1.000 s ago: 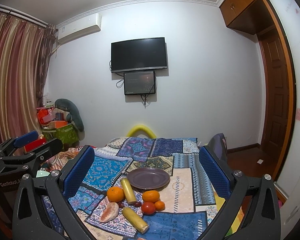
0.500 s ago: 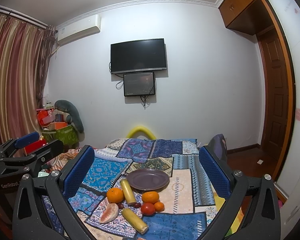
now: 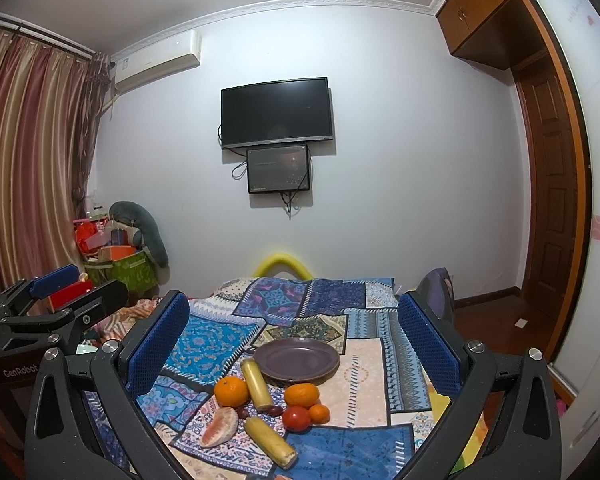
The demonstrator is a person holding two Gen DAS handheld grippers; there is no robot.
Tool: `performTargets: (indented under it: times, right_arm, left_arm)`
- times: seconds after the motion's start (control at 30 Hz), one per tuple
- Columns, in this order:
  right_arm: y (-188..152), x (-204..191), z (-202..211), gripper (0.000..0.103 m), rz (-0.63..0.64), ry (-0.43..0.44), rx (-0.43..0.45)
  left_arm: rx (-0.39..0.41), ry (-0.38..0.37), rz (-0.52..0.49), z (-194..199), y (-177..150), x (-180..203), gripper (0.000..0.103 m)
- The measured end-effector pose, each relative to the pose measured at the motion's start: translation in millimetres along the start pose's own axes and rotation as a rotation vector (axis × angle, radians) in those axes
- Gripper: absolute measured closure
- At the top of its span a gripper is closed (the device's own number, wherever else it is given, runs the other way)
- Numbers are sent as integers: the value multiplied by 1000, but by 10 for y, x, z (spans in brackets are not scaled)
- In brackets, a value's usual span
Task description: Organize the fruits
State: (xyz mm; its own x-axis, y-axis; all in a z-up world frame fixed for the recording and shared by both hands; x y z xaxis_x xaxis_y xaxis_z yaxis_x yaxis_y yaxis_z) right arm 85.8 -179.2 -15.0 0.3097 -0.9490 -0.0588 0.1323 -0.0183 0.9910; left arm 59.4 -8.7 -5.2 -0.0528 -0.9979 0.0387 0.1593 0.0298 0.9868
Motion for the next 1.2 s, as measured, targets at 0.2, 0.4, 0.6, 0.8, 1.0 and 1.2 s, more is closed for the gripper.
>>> performTargets:
  times: [0.2, 0.4, 0.6, 0.8, 1.0, 1.2]
  right_arm:
    - [-16, -3, -28, 0, -2, 14, -13]
    - [-115, -13, -116, 0, 26, 29, -35]
    - [-260, 54, -306, 9, 30, 41, -94]
    - [-500, 109, -541, 28, 46, 60, -195]
    - [-784, 140, -760, 46, 47, 96, -314]
    - [-1052, 120, -957, 58, 52, 140, -422]
  left_arm:
    - [-8, -6, 7, -33, -24, -12, 0]
    - [-16, 3, -16, -92, -66, -47, 0]
    - [-67, 28, -27, -266, -184, -176, 10]
    - [-186, 49, -36, -574, -404, -391, 34]
    - [-312, 40, -20, -889, -692, -593, 52]
    - [-443, 21, -26, -1162, -1076, -674, 57]
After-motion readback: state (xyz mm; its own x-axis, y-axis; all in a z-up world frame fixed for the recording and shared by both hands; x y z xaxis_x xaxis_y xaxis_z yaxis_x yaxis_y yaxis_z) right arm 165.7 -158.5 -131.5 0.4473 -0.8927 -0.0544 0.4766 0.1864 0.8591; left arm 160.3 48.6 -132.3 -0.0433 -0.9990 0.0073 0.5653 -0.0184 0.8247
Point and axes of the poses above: each gripper's, at about its wrist camera, not at the fingertips, and z roughly against the way its jaws point, x to its right, y to its top, the point moved 6 cm from there along -z, roughly the way its jaws point, and after that the axes turned 2 degrees about -y, right-handed, at the moved point
